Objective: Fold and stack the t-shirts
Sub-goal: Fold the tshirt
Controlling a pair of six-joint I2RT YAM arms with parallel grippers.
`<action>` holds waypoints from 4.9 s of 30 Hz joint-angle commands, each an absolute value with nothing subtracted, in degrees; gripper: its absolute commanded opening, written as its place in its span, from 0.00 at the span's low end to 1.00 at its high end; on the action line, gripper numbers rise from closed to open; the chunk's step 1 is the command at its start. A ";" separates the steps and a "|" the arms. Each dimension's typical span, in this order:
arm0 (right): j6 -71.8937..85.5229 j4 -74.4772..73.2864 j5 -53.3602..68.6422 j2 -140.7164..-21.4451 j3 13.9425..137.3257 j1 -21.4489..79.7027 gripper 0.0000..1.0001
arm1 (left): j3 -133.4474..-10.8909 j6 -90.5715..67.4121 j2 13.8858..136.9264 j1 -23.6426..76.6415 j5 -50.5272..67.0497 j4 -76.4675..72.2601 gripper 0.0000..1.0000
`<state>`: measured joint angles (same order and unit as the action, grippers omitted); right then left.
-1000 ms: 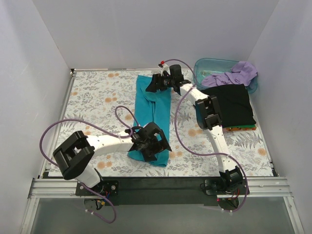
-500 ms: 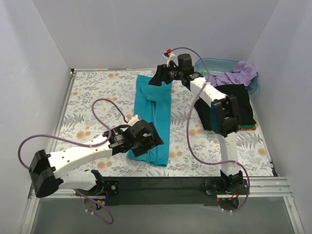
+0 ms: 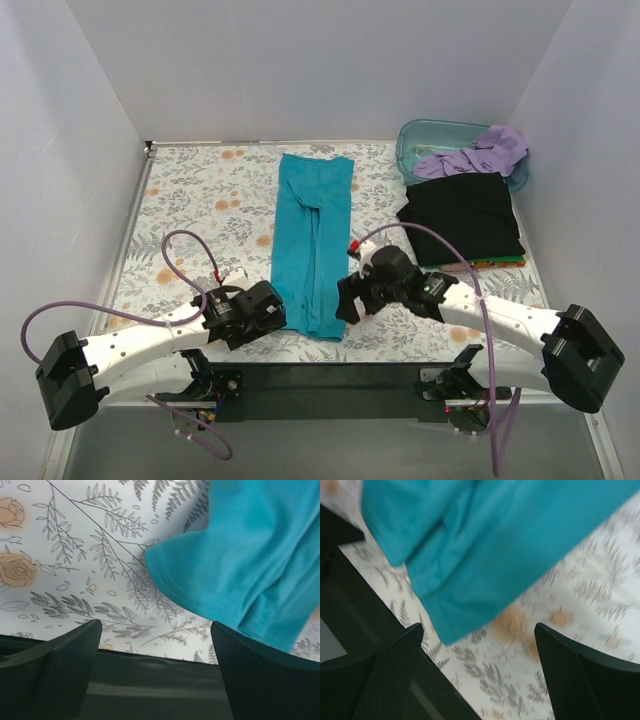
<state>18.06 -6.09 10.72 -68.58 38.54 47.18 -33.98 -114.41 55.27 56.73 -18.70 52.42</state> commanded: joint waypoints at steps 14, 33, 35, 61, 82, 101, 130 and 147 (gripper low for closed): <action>33.92 -11.78 -9.66 -71.36 34.98 67.41 0.78 | -25.49 -107.58 59.85 42.54 -12.75 31.99 0.58; 42.71 -12.21 -11.43 -73.75 34.19 73.65 0.01 | -23.20 -108.54 56.08 42.71 -3.16 41.29 0.00; 43.24 -12.92 -10.47 -71.29 33.49 74.96 0.01 | -22.86 -108.55 54.06 42.89 -2.38 42.71 0.00; 24.44 -11.34 -16.71 -77.86 51.06 57.14 0.01 | -50.26 -103.10 73.98 37.71 -7.38 33.92 0.00; 12.92 -6.50 -4.05 -98.78 72.24 35.43 0.01 | -74.96 -94.57 102.37 20.66 -0.09 30.06 0.00; 11.16 -6.25 13.77 -99.07 72.35 30.14 0.98 | -70.36 -91.84 94.77 17.84 1.82 29.89 0.98; -5.91 -8.53 -29.91 -132.97 111.42 42.81 0.98 | -40.87 -96.06 70.31 17.14 -5.19 32.96 0.98; 8.51 -9.23 -6.94 -113.05 94.51 34.10 0.98 | -53.96 -90.44 89.90 16.61 -0.71 23.29 0.98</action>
